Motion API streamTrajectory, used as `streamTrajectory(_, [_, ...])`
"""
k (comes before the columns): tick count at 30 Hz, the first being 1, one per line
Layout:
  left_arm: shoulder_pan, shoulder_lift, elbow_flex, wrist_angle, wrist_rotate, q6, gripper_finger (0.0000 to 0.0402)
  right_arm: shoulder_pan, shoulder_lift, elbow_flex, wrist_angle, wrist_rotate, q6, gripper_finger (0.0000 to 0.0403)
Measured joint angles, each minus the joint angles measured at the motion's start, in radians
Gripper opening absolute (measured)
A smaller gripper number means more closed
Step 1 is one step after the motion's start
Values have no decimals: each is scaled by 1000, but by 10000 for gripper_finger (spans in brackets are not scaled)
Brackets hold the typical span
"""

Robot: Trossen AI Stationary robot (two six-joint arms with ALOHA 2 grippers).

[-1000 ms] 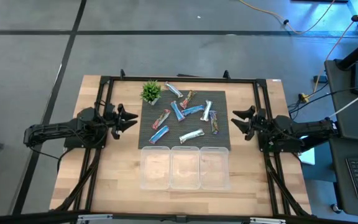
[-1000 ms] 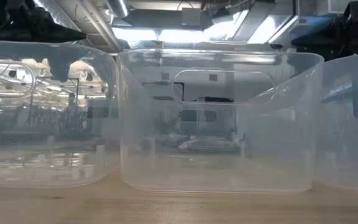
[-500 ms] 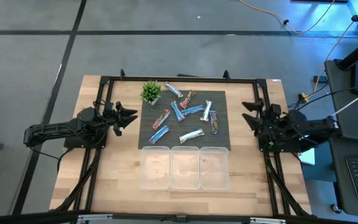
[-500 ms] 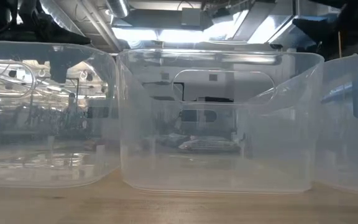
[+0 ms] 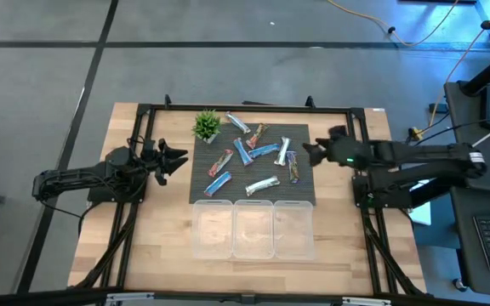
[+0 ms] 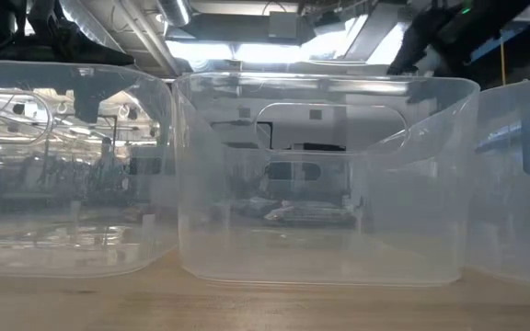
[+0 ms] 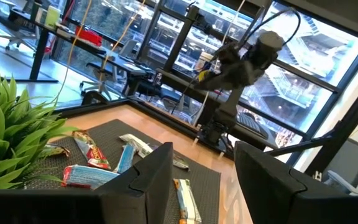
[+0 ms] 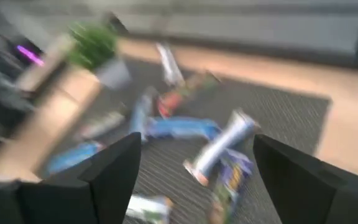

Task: Pick and place Granola Bars by type
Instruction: Put the blue granola bar into the right transparent bin

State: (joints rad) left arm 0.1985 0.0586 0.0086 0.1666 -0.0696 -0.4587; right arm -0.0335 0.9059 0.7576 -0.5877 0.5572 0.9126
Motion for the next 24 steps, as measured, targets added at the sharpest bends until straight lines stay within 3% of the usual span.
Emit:
streamTrajectory(5, [0,0,0,2,-2,0,166,-60,204,73,-11,-223,-45,310])
streamTrajectory(9, [0,0,0,2,-2,0,164,-77,330,109,-7,-313,-64,310])
streamTrajectory(15, [0,0,0,2,-2,0,165,-109,475,117,-30,-330,127,310])
streamTrajectory(24, [0,0,0,2,-8,0,163,-116,659,117,-34,-368,78,310])
